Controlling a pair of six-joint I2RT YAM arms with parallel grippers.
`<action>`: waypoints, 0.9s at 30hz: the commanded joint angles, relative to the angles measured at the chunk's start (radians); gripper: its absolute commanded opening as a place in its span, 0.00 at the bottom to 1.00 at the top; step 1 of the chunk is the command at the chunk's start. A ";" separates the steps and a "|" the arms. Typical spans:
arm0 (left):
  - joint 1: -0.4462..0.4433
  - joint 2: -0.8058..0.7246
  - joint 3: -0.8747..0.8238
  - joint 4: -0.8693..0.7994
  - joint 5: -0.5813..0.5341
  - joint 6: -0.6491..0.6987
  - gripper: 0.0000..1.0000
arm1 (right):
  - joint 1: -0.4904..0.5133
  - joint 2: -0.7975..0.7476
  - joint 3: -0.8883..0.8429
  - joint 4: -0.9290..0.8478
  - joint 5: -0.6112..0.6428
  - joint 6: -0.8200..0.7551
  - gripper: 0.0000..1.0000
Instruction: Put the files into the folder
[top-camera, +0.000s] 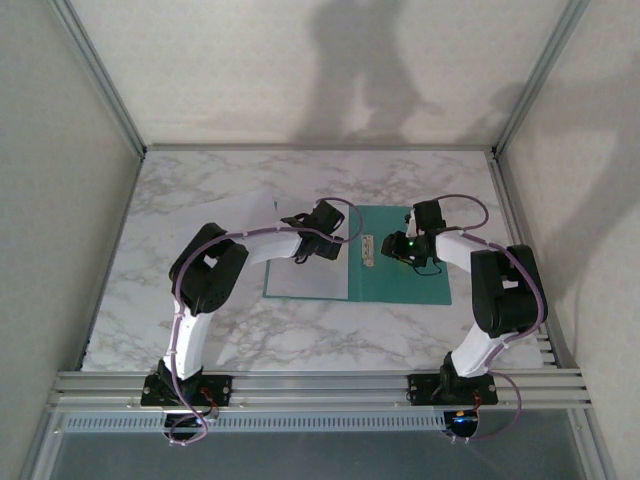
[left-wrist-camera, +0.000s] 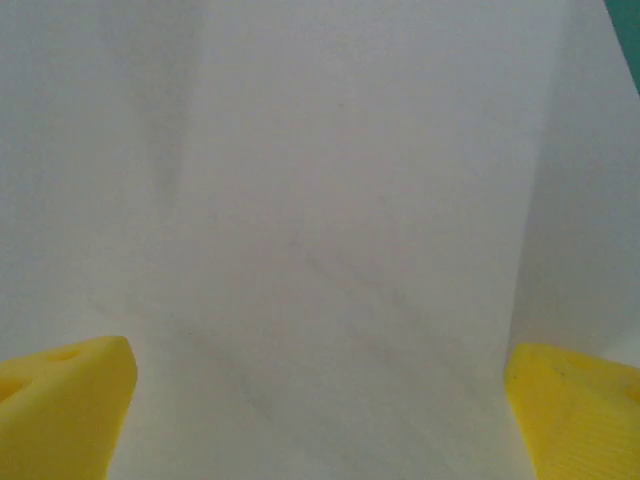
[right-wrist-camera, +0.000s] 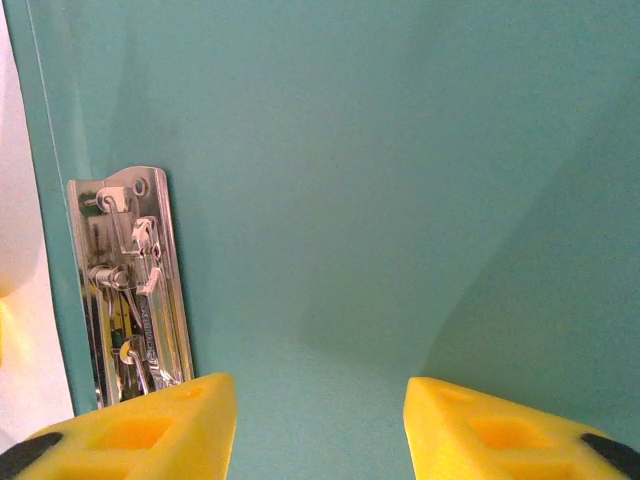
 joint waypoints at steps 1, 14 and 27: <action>-0.005 0.042 -0.016 -0.001 0.044 -0.009 0.95 | -0.011 -0.001 -0.017 0.001 0.028 0.012 0.49; 0.022 0.016 -0.050 0.015 0.035 -0.043 0.94 | -0.010 -0.002 -0.014 -0.008 0.033 0.005 0.49; 0.074 -0.022 -0.100 0.010 0.055 0.042 0.92 | -0.011 -0.002 -0.023 -0.005 0.037 0.007 0.49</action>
